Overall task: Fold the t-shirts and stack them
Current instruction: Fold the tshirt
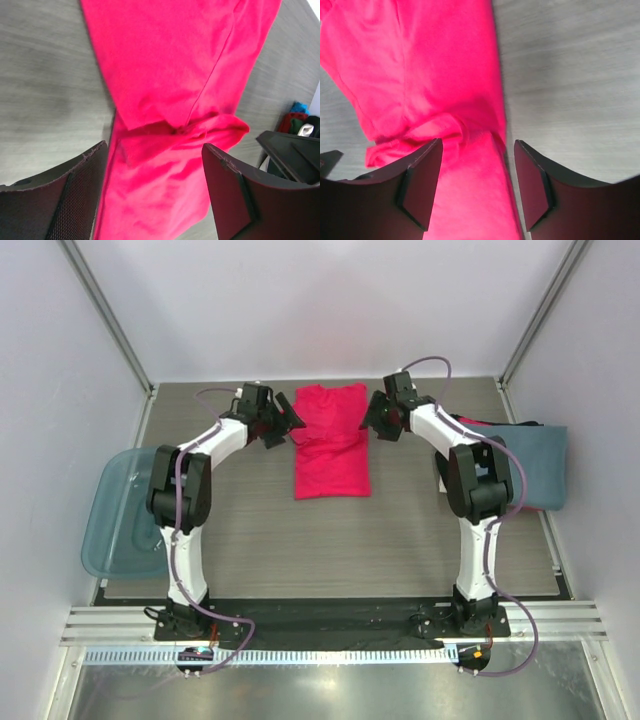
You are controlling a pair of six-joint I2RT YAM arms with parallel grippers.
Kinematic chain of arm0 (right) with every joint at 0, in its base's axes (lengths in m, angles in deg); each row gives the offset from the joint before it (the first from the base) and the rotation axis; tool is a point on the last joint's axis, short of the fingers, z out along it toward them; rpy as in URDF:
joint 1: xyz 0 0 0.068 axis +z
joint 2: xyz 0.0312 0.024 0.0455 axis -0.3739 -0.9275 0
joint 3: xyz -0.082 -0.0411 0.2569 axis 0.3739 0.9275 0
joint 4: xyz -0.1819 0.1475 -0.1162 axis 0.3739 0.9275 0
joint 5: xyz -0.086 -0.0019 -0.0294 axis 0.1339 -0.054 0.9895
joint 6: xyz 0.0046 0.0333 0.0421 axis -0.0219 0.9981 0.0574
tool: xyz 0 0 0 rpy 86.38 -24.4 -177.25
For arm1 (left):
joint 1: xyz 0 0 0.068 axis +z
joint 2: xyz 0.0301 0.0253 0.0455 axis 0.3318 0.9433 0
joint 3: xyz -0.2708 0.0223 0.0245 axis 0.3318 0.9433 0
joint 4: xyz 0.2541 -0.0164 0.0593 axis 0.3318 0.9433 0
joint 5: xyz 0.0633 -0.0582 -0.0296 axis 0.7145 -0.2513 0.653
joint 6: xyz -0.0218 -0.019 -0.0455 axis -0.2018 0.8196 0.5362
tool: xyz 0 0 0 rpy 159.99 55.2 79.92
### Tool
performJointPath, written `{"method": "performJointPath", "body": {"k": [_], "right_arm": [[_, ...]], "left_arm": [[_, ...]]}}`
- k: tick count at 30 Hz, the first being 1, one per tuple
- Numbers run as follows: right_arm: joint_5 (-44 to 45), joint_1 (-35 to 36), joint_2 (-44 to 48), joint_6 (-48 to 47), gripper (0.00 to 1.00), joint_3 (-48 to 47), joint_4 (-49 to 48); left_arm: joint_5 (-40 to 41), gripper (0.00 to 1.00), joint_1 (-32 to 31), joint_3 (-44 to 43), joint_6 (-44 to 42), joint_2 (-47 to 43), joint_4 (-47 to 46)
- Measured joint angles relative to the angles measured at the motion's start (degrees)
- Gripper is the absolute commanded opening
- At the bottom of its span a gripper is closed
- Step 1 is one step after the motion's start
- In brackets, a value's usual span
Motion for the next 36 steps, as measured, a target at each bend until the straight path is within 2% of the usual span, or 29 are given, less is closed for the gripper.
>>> {"method": "performJointPath", "body": {"k": [2, 7, 9, 13, 17, 22, 26, 36], "right_arm": [[0.6, -0.1, 2.9, -0.2, 0.61, 3.7, -1.1], [0.7, -0.1, 16.9, -0.4, 0.49, 21.5, -5.0], [0.1, -0.1, 22.2, -0.6, 0.49, 27.6, -6.0], [-2.6, 0.0, 28.4, -0.1, 0.48, 36.3, -9.2], [-5.9, 0.4, 30.2, 1.1, 0.50, 44.3, -11.9], [-8.4, 1.1, 30.1, 2.3, 0.56, 48.7, -13.4], [-9.6, 1.4, 30.0, 3.9, 0.57, 50.0, -16.7], [-12.9, 1.4, 24.8, 8.2, 0.45, 49.7, -23.8]], "left_arm": [[0.3, 0.77, 0.0, 3.1, -0.8, -2.5, -0.6], [0.5, 0.74, -0.9, 13.7, -2.0, -12.5, -0.8], [0.7, 0.70, -1.9, 19.1, -2.3, -17.6, -1.3], [0.6, 0.54, -4.3, 26.9, -1.9, -23.8, -2.0], [0.4, 0.54, -6.4, 32.6, -1.2, -26.2, -2.1], [0.4, 0.55, -6.9, 35.9, -0.6, -26.6, -2.1], [0.4, 0.54, -6.9, 36.4, -0.2, -26.7, -2.1], [0.4, 0.49, -6.9, 37.2, 1.6, -26.6, -4.2]]}}
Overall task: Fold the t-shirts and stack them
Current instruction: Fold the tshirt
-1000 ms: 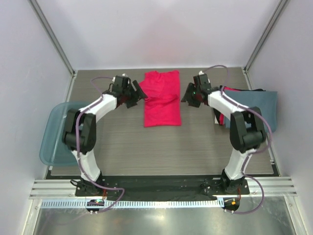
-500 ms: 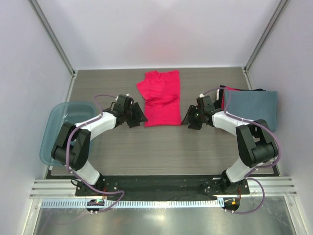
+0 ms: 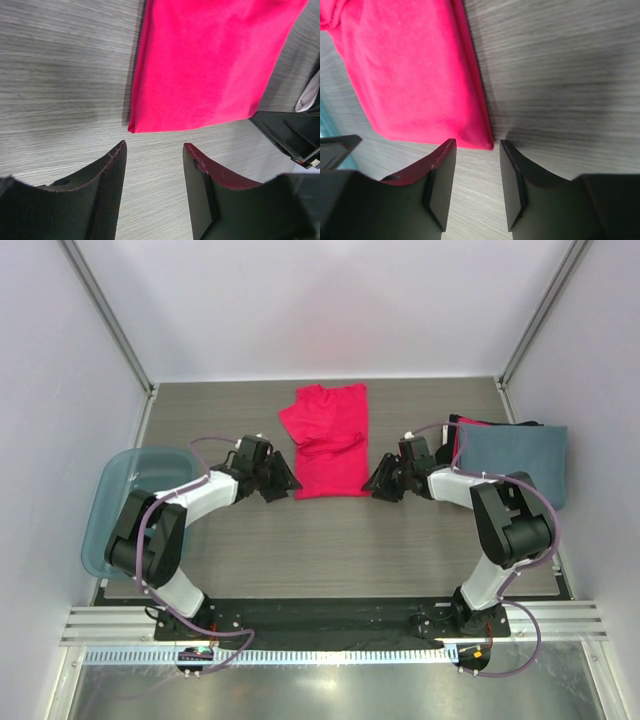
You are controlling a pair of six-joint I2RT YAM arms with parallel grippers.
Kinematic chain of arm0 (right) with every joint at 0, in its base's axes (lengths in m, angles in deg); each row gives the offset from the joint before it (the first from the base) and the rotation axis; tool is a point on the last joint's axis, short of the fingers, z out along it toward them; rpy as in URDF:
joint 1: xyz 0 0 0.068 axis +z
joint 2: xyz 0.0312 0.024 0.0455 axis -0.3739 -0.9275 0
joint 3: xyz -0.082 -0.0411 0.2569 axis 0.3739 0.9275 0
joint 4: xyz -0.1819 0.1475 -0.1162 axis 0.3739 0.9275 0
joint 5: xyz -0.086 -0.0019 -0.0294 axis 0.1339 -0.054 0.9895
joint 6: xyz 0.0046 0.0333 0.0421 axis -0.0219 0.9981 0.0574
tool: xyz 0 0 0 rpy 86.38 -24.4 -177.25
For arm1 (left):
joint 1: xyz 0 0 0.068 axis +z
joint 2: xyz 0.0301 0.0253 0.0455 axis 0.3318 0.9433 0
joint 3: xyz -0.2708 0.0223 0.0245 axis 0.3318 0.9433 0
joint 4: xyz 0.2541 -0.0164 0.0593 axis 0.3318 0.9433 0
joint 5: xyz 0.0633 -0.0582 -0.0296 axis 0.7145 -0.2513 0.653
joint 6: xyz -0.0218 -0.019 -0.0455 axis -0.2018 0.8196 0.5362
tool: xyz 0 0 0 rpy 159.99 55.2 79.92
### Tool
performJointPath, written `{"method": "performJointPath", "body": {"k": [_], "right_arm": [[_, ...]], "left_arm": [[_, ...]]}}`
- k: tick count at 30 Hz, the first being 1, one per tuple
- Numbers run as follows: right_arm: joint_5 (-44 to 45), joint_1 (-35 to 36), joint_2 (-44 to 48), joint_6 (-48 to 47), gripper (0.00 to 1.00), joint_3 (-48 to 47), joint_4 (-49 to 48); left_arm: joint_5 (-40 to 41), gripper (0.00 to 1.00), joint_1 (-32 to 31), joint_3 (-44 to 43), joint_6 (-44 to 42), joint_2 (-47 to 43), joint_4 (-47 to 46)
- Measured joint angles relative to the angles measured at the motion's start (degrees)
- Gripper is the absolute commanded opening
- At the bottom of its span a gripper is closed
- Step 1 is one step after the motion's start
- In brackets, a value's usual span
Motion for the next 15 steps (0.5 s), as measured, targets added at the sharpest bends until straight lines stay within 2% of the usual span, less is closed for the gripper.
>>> {"method": "performJointPath", "body": {"k": [2, 4, 5, 6, 7, 15], "right_arm": [[-0.6, 0.0, -0.7, 0.4, 0.40, 0.0, -1.4], [-0.9, 0.1, -1.2, 0.9, 0.30, 0.0, -2.2], [-0.8, 0.2, -1.5, 0.9, 0.24, 0.0, -2.4], [-0.9, 0.2, -1.8, 1.0, 0.09, 0.0, -2.5], [-0.8, 0.2, -2.0, 0.8, 0.03, 0.0, -2.6], [-0.7, 0.3, -2.4, 0.9, 0.01, 0.0, -3.0]], "left_arm": [[0.0, 0.49, 0.0, 0.3, 0.4, 0.3, -0.1], [0.0, 0.48, 0.0, 0.7, 0.6, 0.6, -0.3], [0.0, 0.48, 0.0, 0.9, 0.7, 0.8, -0.4], [0.0, 0.47, 0.0, 1.1, 0.7, 1.0, -0.5], [0.0, 0.47, 0.0, 1.2, 0.8, 1.2, -0.6], [-0.9, 0.47, 0.0, 2.6, 2.3, 4.2, -3.5]]}}
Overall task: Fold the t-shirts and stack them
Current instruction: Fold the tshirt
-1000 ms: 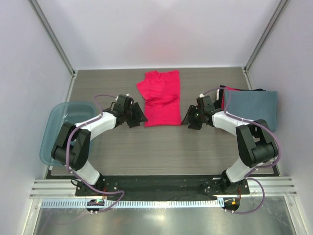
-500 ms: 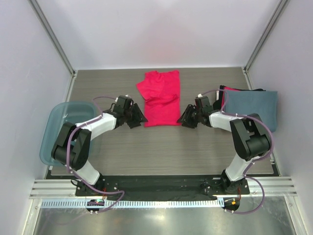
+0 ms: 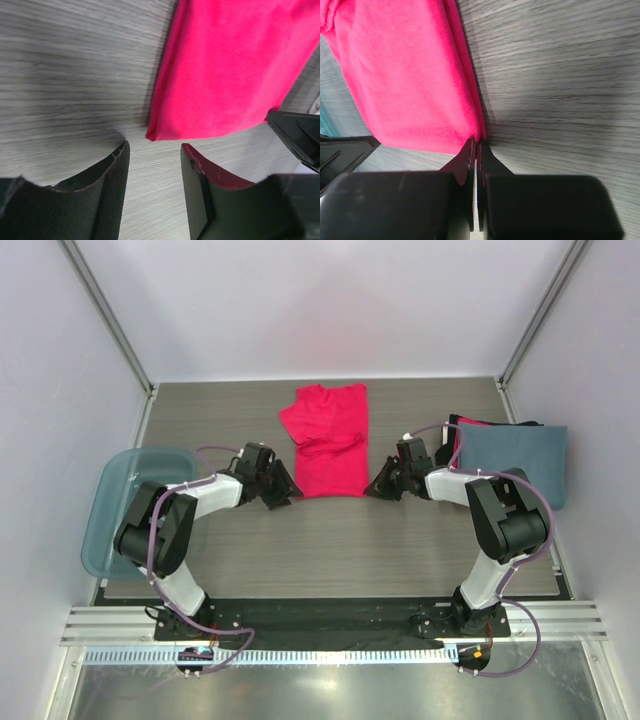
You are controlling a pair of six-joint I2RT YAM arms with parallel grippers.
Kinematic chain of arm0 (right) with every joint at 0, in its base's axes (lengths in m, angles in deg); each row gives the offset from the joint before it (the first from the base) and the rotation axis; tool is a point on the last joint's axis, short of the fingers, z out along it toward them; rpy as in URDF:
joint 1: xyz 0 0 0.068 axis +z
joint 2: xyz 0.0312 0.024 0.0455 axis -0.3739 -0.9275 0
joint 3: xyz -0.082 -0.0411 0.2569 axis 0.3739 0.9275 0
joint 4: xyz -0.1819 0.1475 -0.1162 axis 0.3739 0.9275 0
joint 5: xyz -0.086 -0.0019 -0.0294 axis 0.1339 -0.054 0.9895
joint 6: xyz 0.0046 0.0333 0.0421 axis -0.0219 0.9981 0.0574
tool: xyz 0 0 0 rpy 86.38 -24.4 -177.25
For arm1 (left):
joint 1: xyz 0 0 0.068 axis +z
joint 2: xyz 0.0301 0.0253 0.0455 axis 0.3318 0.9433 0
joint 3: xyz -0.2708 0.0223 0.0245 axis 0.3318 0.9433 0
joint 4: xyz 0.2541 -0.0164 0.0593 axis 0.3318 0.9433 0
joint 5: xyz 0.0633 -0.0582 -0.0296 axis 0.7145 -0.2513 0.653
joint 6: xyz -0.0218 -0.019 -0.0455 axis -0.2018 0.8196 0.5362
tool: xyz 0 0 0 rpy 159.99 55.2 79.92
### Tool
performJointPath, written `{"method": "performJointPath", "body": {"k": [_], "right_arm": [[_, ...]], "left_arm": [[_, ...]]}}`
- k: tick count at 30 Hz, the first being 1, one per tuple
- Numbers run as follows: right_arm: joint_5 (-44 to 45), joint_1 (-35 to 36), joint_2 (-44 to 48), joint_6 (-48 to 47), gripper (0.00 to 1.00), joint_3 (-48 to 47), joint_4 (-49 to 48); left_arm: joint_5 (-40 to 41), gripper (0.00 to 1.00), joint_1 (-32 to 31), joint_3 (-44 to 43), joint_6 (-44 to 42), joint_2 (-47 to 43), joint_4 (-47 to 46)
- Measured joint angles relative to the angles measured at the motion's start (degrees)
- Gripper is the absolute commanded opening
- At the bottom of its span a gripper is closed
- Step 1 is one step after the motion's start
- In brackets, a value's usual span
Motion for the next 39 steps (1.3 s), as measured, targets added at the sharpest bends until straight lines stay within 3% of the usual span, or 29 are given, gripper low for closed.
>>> {"method": "performJointPath", "body": {"k": [5, 15, 18, 25, 31, 35, 39], "right_arm": [[0.0, 0.0, 0.0, -0.2, 0.01, 0.0, -0.1], [0.0, 0.0, 0.0, -0.5, 0.01, 0.0, -0.2], [0.0, 0.0, 0.0, -0.7, 0.01, 0.0, -0.2], [0.9, 0.1, 0.4, -1.9, 0.01, -1.4, 2.7], [2.2, 0.1, 2.4, -3.5, 0.01, -11.8, 12.1], [3.8, 0.1, 10.1, -4.4, 0.01, -16.3, 14.7], [4.3, 0.1, 18.8, -4.6, 0.01, -14.2, 15.2]], "left_arm": [[-1.4, 0.44, 0.0, 0.0, 1.4, 1.3, -3.0], [-1.9, 0.07, 0.0, 2.1, 4.9, 3.7, -9.8], [-1.8, 0.00, 0.0, 2.8, 5.5, 3.6, -10.9], [0.4, 0.00, 0.0, 1.7, 4.0, 1.9, -7.0], [1.1, 0.00, 0.0, -10.4, 1.9, -0.2, 3.3], [1.6, 0.00, 0.0, -15.3, 0.8, -7.1, 5.8], [1.7, 0.00, -0.4, -11.7, 0.3, -14.5, 6.2]]}}
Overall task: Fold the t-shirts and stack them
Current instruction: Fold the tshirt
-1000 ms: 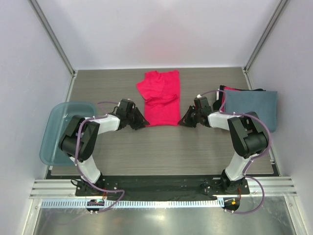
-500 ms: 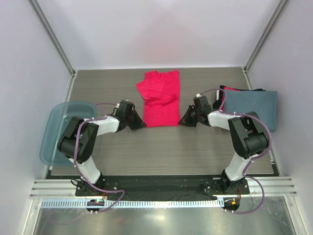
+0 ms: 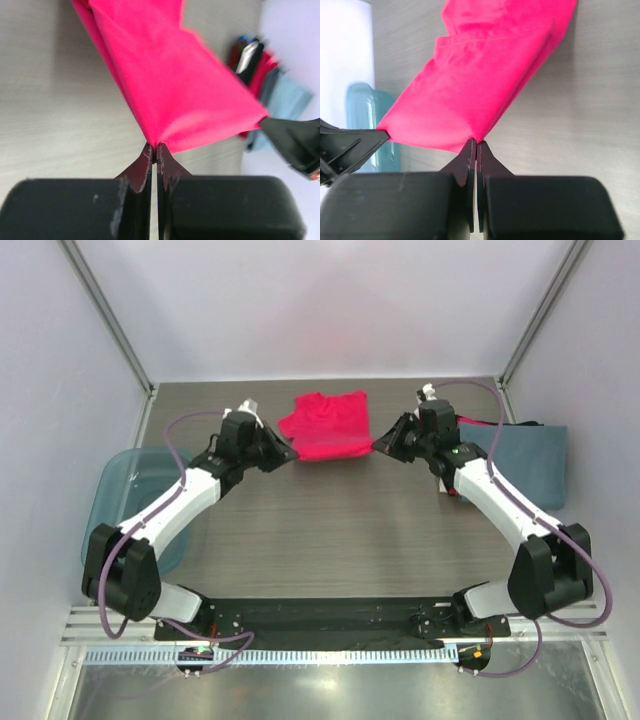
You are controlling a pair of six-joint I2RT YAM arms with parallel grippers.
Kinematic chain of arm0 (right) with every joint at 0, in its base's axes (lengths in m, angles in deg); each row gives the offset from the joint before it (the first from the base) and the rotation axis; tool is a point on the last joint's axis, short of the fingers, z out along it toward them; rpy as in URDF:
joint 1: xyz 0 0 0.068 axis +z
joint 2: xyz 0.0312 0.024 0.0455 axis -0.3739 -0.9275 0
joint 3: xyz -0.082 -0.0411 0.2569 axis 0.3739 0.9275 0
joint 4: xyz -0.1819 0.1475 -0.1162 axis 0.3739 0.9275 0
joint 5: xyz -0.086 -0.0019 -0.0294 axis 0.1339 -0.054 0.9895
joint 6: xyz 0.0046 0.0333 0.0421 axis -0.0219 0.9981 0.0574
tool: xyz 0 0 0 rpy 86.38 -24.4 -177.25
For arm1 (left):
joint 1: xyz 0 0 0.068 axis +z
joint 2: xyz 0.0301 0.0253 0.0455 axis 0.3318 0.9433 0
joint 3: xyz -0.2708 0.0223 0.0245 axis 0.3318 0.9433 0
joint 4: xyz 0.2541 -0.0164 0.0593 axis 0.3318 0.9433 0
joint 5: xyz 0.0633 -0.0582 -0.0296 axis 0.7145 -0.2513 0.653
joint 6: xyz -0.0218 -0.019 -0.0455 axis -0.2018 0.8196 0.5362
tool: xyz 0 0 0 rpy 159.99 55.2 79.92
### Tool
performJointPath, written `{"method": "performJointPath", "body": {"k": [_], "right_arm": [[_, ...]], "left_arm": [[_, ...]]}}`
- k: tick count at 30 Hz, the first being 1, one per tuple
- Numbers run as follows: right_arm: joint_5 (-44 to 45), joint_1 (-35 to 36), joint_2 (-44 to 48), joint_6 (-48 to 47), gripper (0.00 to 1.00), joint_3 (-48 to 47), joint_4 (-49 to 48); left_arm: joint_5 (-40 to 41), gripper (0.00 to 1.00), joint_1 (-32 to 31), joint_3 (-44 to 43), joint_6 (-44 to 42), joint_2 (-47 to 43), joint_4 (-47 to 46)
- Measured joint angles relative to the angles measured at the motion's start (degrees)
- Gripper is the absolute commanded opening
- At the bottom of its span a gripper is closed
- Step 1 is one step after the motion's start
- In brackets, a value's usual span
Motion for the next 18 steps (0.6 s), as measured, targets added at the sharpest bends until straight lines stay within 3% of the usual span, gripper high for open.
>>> {"method": "performJointPath", "body": {"k": [10, 18], "right_arm": [[-2.9, 1.4, 10.9, 0.0, 0.01, 23.5, 6.3], [-3.0, 4.2, 27.1, 0.5, 0.01, 29.7, 10.6]], "left_arm": [[0.9, 0.00, -10.5, 25.5, 3.0, -7.2, -0.1], [3.9, 0.00, -20.5, 31.7, 7.5, -16.1, -0.6]]}}
